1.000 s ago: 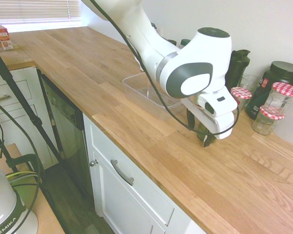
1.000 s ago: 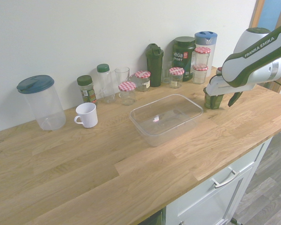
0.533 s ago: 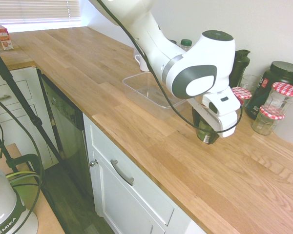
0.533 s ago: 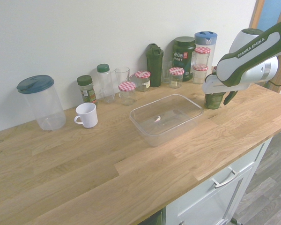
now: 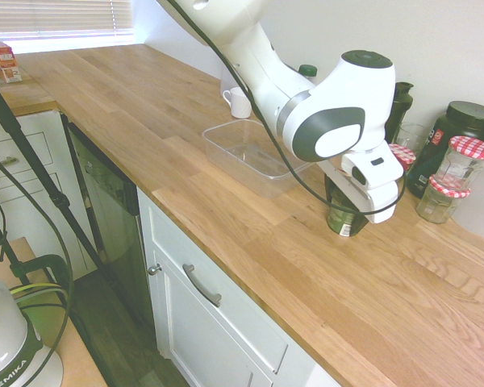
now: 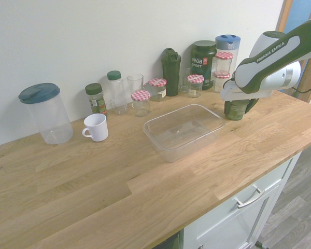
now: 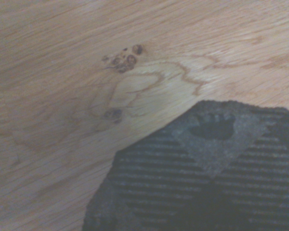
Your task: Put the cereal into the container
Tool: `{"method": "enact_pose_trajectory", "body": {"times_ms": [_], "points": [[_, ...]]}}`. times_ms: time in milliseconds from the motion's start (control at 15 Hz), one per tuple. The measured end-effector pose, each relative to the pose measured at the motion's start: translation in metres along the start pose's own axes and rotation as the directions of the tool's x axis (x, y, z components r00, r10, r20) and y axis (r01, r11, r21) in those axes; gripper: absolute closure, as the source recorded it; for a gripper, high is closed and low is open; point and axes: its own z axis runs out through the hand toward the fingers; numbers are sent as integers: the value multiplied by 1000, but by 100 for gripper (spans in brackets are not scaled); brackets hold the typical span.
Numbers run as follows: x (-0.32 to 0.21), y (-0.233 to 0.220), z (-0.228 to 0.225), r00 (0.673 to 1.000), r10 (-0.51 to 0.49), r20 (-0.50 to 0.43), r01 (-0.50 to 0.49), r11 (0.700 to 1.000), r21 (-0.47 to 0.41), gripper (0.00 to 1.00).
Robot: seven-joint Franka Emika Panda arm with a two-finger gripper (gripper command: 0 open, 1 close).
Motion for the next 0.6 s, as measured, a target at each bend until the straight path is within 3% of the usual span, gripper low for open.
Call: {"method": "enact_pose_trajectory", "body": {"times_ms": [600], "points": [[2,-4,-7,1000,3,-7,-3,1000,12,100]]}}
